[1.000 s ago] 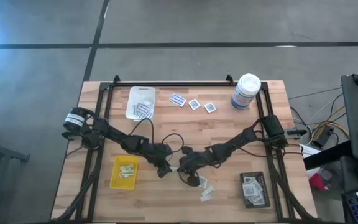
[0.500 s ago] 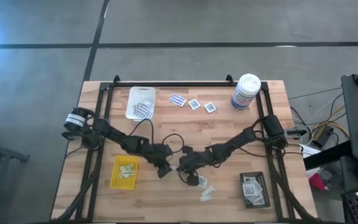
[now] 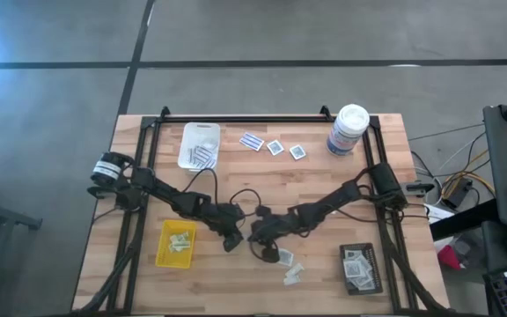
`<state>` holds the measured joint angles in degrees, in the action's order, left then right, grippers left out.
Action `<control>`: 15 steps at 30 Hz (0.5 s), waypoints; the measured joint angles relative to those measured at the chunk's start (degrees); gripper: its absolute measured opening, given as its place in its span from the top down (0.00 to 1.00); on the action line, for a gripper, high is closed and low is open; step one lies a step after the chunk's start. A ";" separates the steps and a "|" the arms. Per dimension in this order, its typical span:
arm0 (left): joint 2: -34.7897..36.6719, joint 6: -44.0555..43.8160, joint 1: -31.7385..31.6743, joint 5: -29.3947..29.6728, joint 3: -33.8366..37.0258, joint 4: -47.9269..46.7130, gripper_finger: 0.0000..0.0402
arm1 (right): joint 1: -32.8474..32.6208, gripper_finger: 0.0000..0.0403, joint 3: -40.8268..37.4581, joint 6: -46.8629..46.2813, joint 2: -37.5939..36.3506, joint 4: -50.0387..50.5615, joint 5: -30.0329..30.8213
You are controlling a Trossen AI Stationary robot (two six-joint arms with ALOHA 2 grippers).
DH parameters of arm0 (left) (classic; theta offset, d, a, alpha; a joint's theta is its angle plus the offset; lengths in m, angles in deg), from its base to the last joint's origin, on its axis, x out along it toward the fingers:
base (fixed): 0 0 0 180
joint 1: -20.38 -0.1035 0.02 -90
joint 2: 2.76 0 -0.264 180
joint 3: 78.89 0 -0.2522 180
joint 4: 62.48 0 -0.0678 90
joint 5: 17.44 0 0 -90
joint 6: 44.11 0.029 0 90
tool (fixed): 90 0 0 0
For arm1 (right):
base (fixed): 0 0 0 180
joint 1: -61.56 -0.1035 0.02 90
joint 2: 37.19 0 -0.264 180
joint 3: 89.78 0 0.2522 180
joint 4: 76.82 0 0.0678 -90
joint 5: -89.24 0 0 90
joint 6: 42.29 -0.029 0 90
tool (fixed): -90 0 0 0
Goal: Pick & Place First Aid Supplies
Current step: Put the green bandage into the yellow bin
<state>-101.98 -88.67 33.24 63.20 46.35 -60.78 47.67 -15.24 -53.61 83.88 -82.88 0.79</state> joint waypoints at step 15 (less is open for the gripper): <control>0.94 2.45 -0.02 -0.61 -0.02 -3.35 1.00 | 0.07 0.76 6.98 -2.25 -0.74 14.17 -3.34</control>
<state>-101.04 -86.22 33.22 62.59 46.34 -64.13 47.74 -8.26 -55.86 83.14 -68.71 -2.55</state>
